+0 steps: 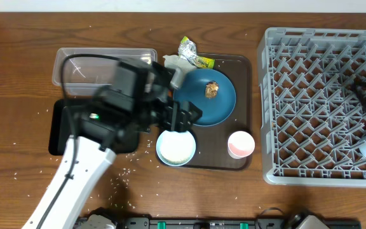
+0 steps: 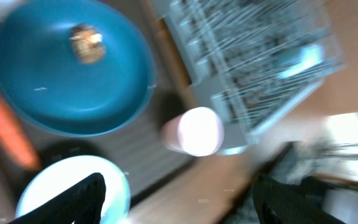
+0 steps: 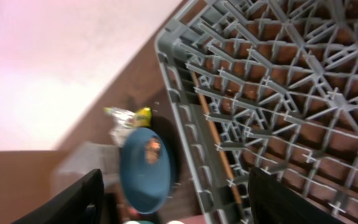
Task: Sort waste into correct bins and load items into the dishwasher rack
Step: 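Place the light-blue cup into the dish rack with right gripper, then grasp the pink cup with the left gripper and lift it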
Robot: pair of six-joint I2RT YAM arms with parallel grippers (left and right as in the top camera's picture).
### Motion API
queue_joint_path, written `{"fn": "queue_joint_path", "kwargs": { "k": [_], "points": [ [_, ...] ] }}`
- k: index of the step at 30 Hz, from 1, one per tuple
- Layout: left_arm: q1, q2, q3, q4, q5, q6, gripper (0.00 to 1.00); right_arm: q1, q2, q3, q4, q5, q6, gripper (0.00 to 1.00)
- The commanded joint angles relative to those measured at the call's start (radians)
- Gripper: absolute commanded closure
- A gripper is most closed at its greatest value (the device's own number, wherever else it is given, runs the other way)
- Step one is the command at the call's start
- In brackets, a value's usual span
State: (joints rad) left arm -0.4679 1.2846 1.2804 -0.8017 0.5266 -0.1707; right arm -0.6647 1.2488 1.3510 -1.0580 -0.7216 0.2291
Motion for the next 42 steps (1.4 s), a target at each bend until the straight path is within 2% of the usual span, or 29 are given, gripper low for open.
{"fn": "queue_joint_path", "kwargs": {
  "k": [1,3,8,13,16,22,25,28,32,36,39,42],
  "points": [
    [-0.124,0.061,-0.009,0.000,-0.362,0.043,0.25,0.093,-0.046,0.010,-0.002,0.304,0.093,0.27],
    [-0.188,0.115,-0.010,0.018,-0.410,0.043,0.25,0.132,-0.063,0.010,-0.001,0.350,0.125,0.25],
    [-0.315,0.308,-0.010,0.129,-0.410,-0.008,0.28,0.170,-0.064,0.010,-0.009,0.352,0.137,0.24],
    [-0.377,0.451,-0.010,0.230,-0.398,-0.078,0.29,0.169,-0.063,0.010,-0.025,0.352,0.137,0.23],
    [-0.399,0.506,-0.010,0.263,-0.353,-0.080,0.34,0.169,-0.063,0.010,-0.032,0.352,0.137,0.22],
    [-0.415,0.567,-0.010,0.269,-0.355,-0.093,0.57,0.169,-0.063,0.010,-0.034,0.352,0.133,0.21],
    [-0.415,0.586,-0.010,0.266,-0.355,-0.093,0.73,0.169,-0.063,0.010,-0.035,0.352,0.133,0.21],
    [-0.414,0.580,-0.008,0.265,-0.355,-0.093,0.94,0.169,-0.063,0.010,-0.037,0.352,0.133,0.20],
    [-0.396,0.513,0.014,0.217,-0.354,-0.093,0.94,0.169,-0.063,0.010,-0.039,0.351,0.117,0.19],
    [-0.337,0.369,0.043,0.145,-0.337,-0.092,0.94,0.169,-0.063,0.010,-0.038,0.314,0.043,0.17],
    [-0.235,0.230,0.046,0.122,-0.238,-0.066,0.94,0.177,-0.063,0.010,-0.030,0.174,-0.056,0.17],
    [-0.074,0.110,0.046,0.130,-0.019,-0.051,0.94,0.224,-0.063,0.010,-0.004,-0.040,-0.203,0.20]
  ]
}}
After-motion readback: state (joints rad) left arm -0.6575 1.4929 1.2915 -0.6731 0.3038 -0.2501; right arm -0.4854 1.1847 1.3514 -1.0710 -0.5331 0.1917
